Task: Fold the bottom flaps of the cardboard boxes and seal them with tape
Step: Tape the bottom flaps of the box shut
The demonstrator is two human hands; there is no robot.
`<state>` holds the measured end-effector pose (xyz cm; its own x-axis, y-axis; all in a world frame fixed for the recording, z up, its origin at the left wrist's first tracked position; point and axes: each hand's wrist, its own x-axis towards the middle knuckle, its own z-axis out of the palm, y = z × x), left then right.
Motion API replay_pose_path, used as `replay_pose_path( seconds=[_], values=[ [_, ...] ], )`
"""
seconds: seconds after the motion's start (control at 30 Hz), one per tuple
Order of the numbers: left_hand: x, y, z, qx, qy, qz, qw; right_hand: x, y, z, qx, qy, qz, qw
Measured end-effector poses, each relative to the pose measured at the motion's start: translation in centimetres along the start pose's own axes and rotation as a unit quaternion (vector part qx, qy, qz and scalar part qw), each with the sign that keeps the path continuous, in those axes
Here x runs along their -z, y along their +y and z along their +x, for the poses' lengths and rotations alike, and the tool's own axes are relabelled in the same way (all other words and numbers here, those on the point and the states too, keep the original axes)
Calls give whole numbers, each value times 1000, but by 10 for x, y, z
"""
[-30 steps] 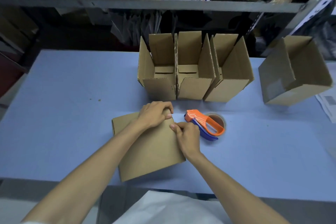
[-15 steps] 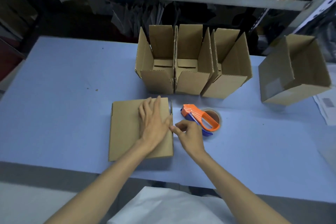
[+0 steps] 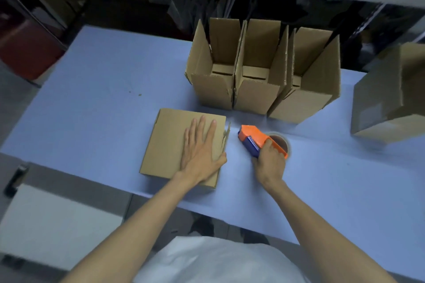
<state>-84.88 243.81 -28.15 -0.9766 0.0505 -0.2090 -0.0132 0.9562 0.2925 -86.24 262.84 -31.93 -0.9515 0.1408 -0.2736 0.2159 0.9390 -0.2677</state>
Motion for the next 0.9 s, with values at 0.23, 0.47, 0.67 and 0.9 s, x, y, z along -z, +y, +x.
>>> replay_pose_path(
  seconds=[0.23,0.47,0.67,0.9],
  values=[
    [44,30,12,-41,45,-334,941,47,30,-36,137,100,82,982],
    [67,32,17,-98,-98,-409,902,74,21,-58,189,121,96,970],
    [73,25,15,-100,-89,-432,892,81,24,-58,238,110,142,955],
    [70,34,10,-62,-67,-449,889,84,26,-52,207,75,165,961]
  ],
)
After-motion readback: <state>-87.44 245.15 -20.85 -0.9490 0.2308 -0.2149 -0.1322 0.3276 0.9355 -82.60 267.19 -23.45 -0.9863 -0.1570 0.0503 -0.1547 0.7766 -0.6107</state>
